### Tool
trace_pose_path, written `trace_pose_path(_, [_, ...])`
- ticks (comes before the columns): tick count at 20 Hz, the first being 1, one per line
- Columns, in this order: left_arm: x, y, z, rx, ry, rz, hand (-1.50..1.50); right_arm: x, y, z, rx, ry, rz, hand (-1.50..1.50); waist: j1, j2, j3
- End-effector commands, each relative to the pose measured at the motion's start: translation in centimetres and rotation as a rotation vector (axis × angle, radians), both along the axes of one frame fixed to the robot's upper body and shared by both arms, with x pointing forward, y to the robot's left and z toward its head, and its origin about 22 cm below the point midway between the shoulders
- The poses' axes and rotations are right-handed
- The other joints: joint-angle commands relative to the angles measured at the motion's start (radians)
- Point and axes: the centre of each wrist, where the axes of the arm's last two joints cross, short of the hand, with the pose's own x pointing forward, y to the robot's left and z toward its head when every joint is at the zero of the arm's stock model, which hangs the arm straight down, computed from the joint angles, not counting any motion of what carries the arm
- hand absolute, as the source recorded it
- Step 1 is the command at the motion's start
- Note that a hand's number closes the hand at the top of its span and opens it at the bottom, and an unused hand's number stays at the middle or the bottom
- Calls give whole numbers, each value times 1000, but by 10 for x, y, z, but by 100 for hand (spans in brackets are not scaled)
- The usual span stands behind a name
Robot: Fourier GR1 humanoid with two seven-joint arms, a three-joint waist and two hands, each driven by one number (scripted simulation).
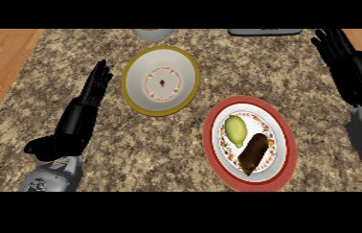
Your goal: Pick the sweet potato from the plate and place it in the bowl
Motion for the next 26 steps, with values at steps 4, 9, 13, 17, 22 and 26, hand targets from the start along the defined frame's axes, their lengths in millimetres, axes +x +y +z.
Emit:
trace_pose_path(4, [6,37,8,137,21,233,0,-30,-19,-35,80,232,36,150,-1,0,-26])
trace_pose_path(9, [4,72,-6,169,127,331,0,-68,-89,-49,-244,257,-502,-150,-44,0,-28])
trace_pose_path(13, [1,64,6,172,115,310,0,-114,-36,-49,-198,171,-217,-150,-11,-2,-27])
trace_pose_path(17, [9,65,13,178,110,310,0,-113,-41,-4,-460,242,-100,-150,-7,-1,-28])
trace_pose_path(22, [14,40,0,165,120,292,0,-106,-1,35,-653,368,-32,-150,6,3,-30])
trace_pose_path(26, [19,51,13,172,112,252,0,-91,11,40,-848,519,13,-150,35,10,-30])
